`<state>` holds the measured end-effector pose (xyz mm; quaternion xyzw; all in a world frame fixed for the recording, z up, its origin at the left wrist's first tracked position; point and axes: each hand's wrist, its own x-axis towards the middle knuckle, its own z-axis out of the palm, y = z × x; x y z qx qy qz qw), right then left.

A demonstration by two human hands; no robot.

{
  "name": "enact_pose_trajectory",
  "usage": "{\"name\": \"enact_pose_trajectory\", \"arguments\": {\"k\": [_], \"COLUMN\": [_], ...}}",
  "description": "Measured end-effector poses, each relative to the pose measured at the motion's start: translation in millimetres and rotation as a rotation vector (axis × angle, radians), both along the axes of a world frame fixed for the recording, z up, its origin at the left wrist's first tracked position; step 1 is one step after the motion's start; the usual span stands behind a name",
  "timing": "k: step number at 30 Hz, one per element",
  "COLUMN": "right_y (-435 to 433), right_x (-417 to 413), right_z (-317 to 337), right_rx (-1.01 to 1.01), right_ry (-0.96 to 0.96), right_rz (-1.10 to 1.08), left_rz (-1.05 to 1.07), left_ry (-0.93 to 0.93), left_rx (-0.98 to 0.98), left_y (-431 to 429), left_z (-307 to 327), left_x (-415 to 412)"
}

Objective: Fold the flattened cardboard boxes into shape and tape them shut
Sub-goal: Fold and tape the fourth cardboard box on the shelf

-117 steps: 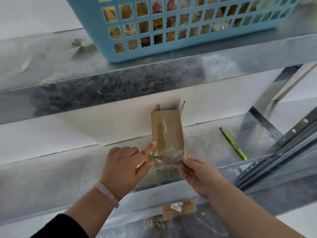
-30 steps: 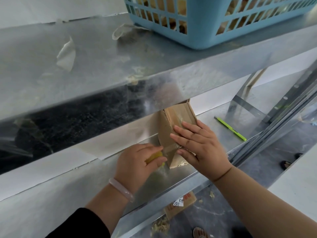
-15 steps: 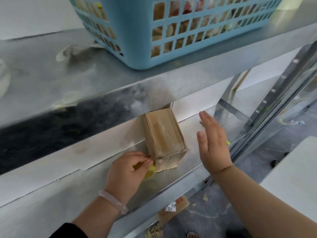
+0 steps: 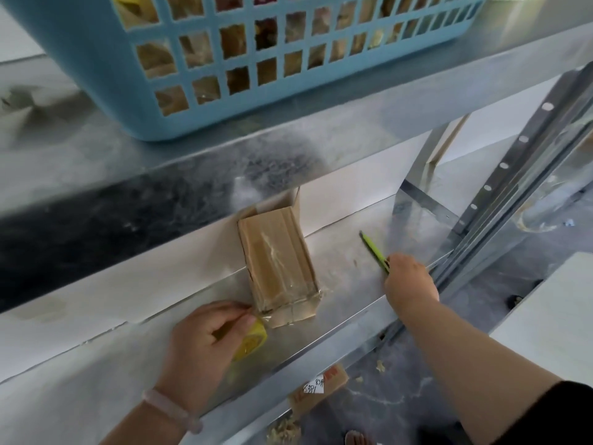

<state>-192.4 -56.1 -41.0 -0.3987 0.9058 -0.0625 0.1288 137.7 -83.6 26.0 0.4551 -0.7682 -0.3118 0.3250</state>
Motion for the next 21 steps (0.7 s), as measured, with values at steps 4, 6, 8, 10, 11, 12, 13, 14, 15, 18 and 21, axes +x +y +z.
{"name": "enact_pose_trajectory", "arguments": {"k": [4, 6, 8, 10, 11, 12, 13, 14, 15, 18, 21], "right_y": [13, 30, 49, 67, 75, 84, 93, 102, 112, 132, 131], "right_x": [26, 47, 68, 89, 99, 108, 117, 126, 135, 162, 179], "right_z": [16, 29, 39, 50, 54, 58, 62, 66, 70, 76, 72], "right_rx": [-0.236, -0.381, -0.521, -0.619, -0.655, -0.687, -0.720, -0.739, -0.743, -0.667, -0.563], "right_ry": [-0.266, -0.360, -0.460, -0.528, -0.529, -0.511, -0.483, -0.460, -0.451, -0.268, -0.077], "right_rz": [-0.144, -0.193, -0.212, -0.198, -0.173, -0.138, -0.090, -0.028, 0.047, 0.349, 0.511], "left_rz": [0.004, 0.017, 0.019, 0.002, -0.008, -0.015, -0.020, -0.020, -0.018, -0.005, -0.020], "left_ry": [0.011, 0.022, 0.033, 0.032, 0.033, 0.035, 0.032, 0.017, -0.002, -0.012, -0.042], "left_rx": [0.010, 0.018, 0.034, 0.039, 0.045, 0.060, 0.073, 0.082, 0.083, 0.084, 0.075], "left_y": [1, 3, 3, 4, 4, 4, 4, 4, 4, 4, 2], "left_z": [4, 3, 0, -3, -5, -5, -5, -4, -2, 1, 1], "left_x": [0, -1, -4, -6, -7, -6, -5, -5, -4, -1, 3]}}
